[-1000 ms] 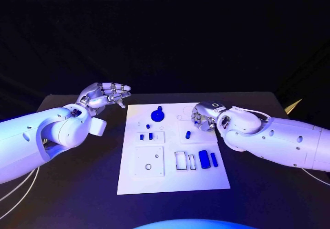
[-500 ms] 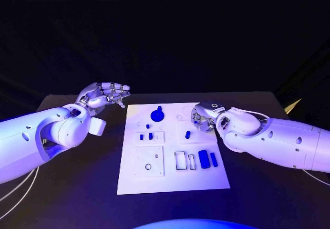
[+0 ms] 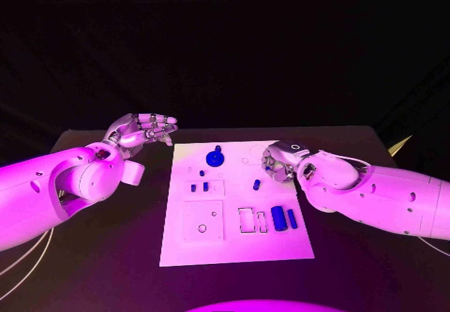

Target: Assemble the parts on the task board

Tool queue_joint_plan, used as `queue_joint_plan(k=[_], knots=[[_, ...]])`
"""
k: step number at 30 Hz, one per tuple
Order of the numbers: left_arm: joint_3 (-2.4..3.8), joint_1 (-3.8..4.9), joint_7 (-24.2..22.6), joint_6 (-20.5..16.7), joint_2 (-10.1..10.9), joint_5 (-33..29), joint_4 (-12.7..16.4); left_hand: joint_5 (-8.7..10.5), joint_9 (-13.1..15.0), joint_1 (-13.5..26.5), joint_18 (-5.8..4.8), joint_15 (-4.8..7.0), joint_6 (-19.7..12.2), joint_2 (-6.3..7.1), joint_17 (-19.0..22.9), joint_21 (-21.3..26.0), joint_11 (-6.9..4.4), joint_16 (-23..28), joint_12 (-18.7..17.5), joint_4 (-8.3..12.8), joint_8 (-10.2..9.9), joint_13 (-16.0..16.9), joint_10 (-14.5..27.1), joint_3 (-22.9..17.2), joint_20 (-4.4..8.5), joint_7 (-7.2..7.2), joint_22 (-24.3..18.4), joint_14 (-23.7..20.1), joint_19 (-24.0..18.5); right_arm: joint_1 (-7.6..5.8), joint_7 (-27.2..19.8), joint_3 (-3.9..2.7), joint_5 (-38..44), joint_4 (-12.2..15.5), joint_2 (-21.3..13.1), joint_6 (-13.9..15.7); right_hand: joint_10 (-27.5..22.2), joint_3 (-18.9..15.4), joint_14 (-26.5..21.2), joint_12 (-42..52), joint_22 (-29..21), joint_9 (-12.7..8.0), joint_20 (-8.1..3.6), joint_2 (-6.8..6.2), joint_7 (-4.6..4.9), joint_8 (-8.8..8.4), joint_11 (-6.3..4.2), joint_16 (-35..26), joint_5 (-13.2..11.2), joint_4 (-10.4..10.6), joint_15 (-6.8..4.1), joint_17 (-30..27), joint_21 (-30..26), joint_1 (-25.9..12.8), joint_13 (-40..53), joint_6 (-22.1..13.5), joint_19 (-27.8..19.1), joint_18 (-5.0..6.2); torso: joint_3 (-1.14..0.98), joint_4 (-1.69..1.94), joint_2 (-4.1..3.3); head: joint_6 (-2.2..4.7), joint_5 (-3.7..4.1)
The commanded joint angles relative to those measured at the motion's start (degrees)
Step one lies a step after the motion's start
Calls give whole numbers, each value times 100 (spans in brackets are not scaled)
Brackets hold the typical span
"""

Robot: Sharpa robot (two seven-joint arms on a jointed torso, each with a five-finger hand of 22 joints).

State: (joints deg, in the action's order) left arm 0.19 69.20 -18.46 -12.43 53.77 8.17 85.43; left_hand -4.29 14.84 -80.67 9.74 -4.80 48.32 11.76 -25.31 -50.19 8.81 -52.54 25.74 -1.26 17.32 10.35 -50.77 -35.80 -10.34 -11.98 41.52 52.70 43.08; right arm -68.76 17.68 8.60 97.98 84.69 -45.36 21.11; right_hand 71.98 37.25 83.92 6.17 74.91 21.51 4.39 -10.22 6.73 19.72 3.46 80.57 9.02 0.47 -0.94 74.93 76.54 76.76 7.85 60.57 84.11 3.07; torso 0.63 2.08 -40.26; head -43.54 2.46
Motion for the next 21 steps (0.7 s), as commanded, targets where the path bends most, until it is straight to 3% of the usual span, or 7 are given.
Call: queue_joint_plan(k=[1, 21], knots=[[5, 7, -121, 169, -16, -99, -8, -5, -10, 6, 67, 0, -20, -45, 15, 38, -2, 48, -19, 1, 24, -14, -11, 47, -8, -35, -15, -12, -29, 21, -38, 13, -46, 71, -32, 48, 68, 0, 367, 29, 831, 6, -30, 35, 0, 28, -48, 20, 6, -19, -44, 288, 35, -28, 22, 30, 197, -47, 2, -4, 2, 13, -1], [5, 7, -172, 129, -42, -149, -186, -7, -27, 21, 66, -14, -52, -48, 81, 138, 6, 173, -46, -4, 16, -61, -5, 78, -26, -38, -76, -29, -46, -90, -82, -38, -150, 608, -318, 239, 86, -1, 367, 17, 855, 33, -26, 35, -9, 40, -56, 26, 3, -28, -55, 292, 75, -50, 24, 28, 208, -54, 0, -8, 1, 40, -28]])
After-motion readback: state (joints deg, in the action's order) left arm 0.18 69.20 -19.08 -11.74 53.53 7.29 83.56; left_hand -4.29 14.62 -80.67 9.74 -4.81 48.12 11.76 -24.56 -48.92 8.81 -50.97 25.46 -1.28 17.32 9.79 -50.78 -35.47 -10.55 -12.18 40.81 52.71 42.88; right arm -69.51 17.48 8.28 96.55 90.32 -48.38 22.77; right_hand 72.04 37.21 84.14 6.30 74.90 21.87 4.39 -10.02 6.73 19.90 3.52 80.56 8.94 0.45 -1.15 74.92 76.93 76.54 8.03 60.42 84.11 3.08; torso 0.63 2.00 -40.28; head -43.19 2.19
